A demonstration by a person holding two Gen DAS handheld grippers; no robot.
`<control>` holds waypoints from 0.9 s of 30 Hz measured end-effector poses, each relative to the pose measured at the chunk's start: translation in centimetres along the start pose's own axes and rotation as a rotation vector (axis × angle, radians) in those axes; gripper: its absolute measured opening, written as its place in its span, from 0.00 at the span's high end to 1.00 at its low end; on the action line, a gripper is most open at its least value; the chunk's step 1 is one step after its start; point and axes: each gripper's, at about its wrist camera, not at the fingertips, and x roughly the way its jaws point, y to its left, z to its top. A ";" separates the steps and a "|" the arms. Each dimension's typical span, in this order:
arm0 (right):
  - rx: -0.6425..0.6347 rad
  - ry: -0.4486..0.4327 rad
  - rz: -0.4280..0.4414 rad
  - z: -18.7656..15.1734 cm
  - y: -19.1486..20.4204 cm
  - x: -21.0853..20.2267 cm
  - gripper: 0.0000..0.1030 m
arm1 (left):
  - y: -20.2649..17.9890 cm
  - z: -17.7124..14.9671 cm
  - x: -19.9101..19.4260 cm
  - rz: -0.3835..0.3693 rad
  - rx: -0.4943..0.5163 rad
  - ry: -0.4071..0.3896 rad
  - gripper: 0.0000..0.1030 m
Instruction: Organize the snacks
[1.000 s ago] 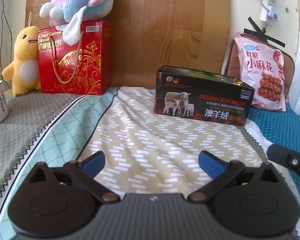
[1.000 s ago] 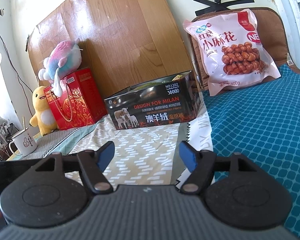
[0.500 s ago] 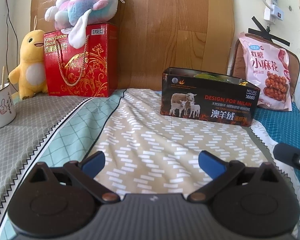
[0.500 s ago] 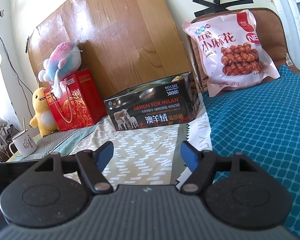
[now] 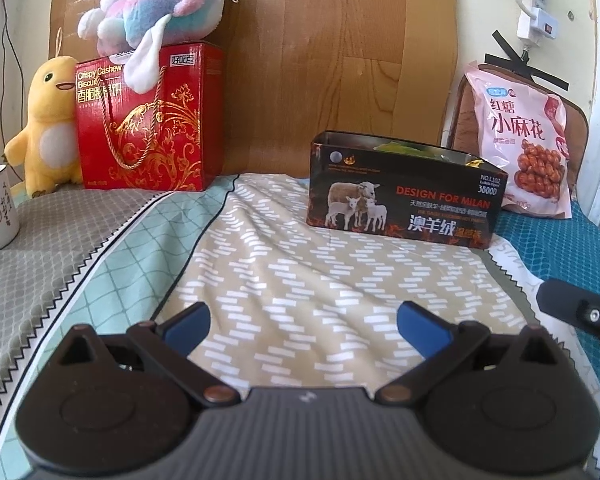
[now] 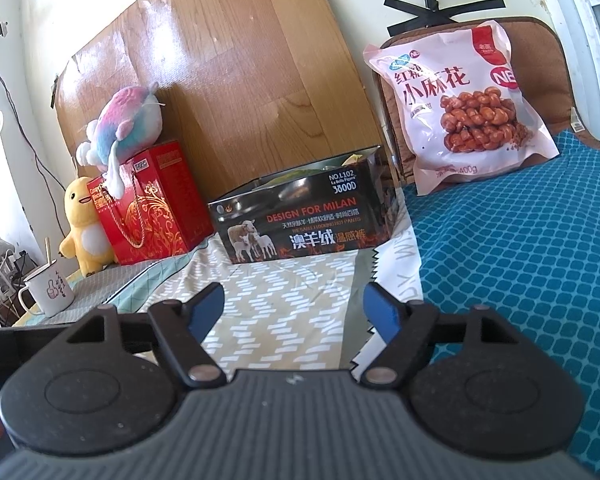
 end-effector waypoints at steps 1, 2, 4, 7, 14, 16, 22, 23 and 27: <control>0.001 -0.002 -0.002 -0.1 0.1 -0.1 0.24 | 0.0 0.0 0.0 -0.003 0.000 0.000 0.00; 0.002 -0.002 -0.002 0.0 0.1 -0.1 0.23 | 0.0 0.0 0.0 -0.004 0.000 0.000 0.00; 0.002 -0.003 -0.002 -0.1 0.0 -0.1 0.23 | 0.0 0.0 0.0 -0.006 0.000 0.000 0.00; 0.002 -0.003 -0.002 -0.1 0.0 -0.1 0.23 | 0.0 0.0 0.0 -0.010 -0.002 0.001 0.00; 0.012 -0.011 -0.010 -0.1 0.0 -0.1 0.21 | 0.0 -0.1 0.0 -0.020 -0.005 0.005 0.00; 0.015 -0.014 -0.011 -0.2 0.0 -0.2 0.20 | 0.0 -0.1 0.0 -0.022 -0.006 0.006 0.00; 0.015 -0.014 -0.011 -0.2 0.0 -0.1 0.20 | 0.1 0.0 0.0 -0.024 -0.007 0.006 0.00; 0.015 -0.014 -0.012 -0.2 0.0 -0.1 0.20 | 0.1 0.0 0.0 -0.024 -0.007 0.005 0.00; 0.016 -0.015 -0.012 -0.2 0.0 -0.1 0.19 | 0.0 0.0 0.0 -0.028 -0.008 0.005 0.00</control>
